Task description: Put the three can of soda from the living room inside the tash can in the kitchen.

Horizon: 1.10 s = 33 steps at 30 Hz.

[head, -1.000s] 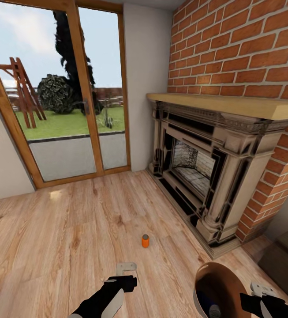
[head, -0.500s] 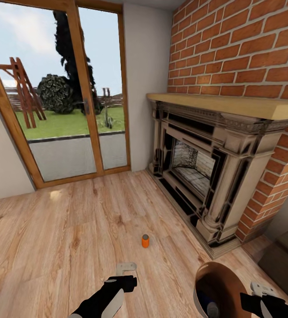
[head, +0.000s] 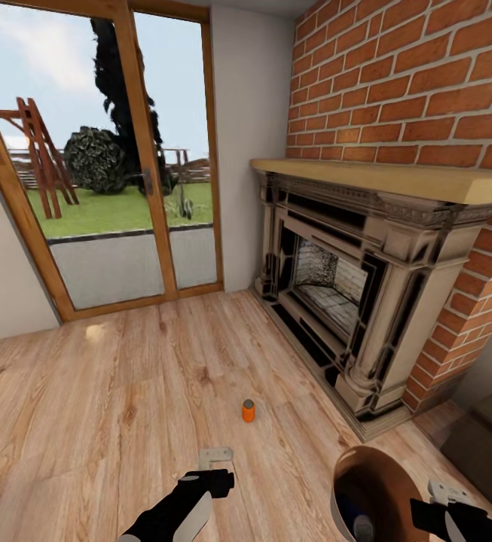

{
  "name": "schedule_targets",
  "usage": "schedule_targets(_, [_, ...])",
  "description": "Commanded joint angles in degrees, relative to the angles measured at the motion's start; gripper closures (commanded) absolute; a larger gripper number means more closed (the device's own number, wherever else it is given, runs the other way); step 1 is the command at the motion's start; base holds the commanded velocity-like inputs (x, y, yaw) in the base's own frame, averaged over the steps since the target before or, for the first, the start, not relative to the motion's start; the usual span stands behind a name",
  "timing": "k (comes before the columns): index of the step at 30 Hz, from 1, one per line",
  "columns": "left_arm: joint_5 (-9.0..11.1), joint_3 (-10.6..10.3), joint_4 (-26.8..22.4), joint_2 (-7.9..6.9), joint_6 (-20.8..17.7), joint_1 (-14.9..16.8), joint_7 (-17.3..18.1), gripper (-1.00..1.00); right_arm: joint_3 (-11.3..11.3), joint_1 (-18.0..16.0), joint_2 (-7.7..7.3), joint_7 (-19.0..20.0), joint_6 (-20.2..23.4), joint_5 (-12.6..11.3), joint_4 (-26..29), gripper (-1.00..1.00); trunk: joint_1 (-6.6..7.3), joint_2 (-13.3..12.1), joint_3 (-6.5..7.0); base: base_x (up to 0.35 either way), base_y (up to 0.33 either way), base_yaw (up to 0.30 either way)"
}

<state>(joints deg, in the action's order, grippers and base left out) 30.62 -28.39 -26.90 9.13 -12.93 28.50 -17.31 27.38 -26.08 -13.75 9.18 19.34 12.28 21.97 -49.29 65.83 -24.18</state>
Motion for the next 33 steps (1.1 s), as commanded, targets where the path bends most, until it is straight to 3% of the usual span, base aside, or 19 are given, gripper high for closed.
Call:
schedule_targets(1, [0.04, 0.00, -0.09, 0.01, -0.22, 0.00, 0.03, -1.00, 0.17, -0.03, -0.02, 0.50, 0.12, -0.62, 0.19, 1.00, 0.00, 0.00, 0.01, 0.000, 0.000, 0.000])
schedule_targets(5, [0.23, 0.00, -0.22, 0.00, -0.70, 0.04, 0.25, -1.00, 0.13, -0.06, 0.01, 1.20, 2.42, -0.82, 0.76, 1.00, 0.00, 0.00, 0.01, 0.000, 0.000, 0.000])
schedule_targets(9, [0.31, 0.01, -0.15, -0.05, -0.83, 0.05, 0.33, -1.00, 0.10, -0.12, 0.73, 1.41, 9.85, -0.90, 5.43, 1.00, 0.00, 0.00, 0.01, 0.000, 0.000, 0.000])
schedule_targets(11, [0.34, 0.01, -0.06, -0.06, -0.98, 0.06, 0.34, -1.00, 0.10, -0.09, 1.73, 1.46, 13.99, -0.92, 10.18, 1.00, 0.00, 0.00, 0.01, 0.000, 0.000, 0.000])
schedule_targets(12, [0.38, 0.01, 0.01, -0.06, -1.15, 0.06, 0.34, -1.00, 0.03, -0.03, 3.23, 1.49, 18.33, -0.87, 16.08, 1.00, 0.00, 0.00, 0.01, 0.000, 0.000, 0.000])
schedule_targets(14, [0.46, 0.01, 0.07, -0.07, -1.33, 0.06, 0.34, -1.00, -0.20, 0.03, 5.10, 1.49, 22.99, -0.67, 22.32, 1.00, 0.00, 0.00, 0.01, 0.000, 0.000, 0.000])
schedule_targets(15, [0.50, 0.01, 0.14, -0.07, -1.68, 0.06, 0.34, -1.00, -1.17, 0.07, 7.02, 1.45, 28.07, -0.46, 28.56, 1.00, 0.00, 0.00, 0.01, 0.000, 0.000, 0.000])
schedule_targets(17, [0.55, 0.09, 0.19, -0.07, -2.33, 0.06, 0.34, -1.00, -3.26, 0.10, 8.46, 1.45, 33.22, -0.30, 34.68, 1.00, 0.00, 0.00, 0.01, 0.000, 0.000, 0.000])
schedule_targets(18, [0.62, 0.23, 0.23, -0.07, -3.27, 0.06, 0.34, -1.00, -6.22, 0.12, 9.43, 1.43, 36.78, -0.12, 40.35, 1.00, 0.00, 0.00, 0.01, 0.000, 0.000, 0.000])
schedule_targets(21, [0.81, 0.54, 0.31, -0.10, -5.41, 0.06, 0.33, -1.00, -12.76, 0.09, 10.52, 1.35, 40.38, 0.07, 49.42, 1.00, 0.00, 0.00, 0.01, 0.000, 0.000, 0.000])
schedule_targets(27, [2.62, 1.03, 0.35, -0.15, -10.50, 0.17, 0.99, -1.00, -19.52, -0.20, 11.14, 1.22, 40.66, 1.65, 55.49, 1.00, 0.00, 0.00, 0.01, 0.000, 0.000, 0.000])
schedule_targets(33, [4.20, 1.20, 0.38, -0.16, -14.96, 0.28, 0.85, -1.00, -20.75, -0.53, 10.98, 1.20, 40.66, 2.37, 56.68, 1.00, 0.00, 0.00, 0.01, 0.000, 0.000, 0.000])
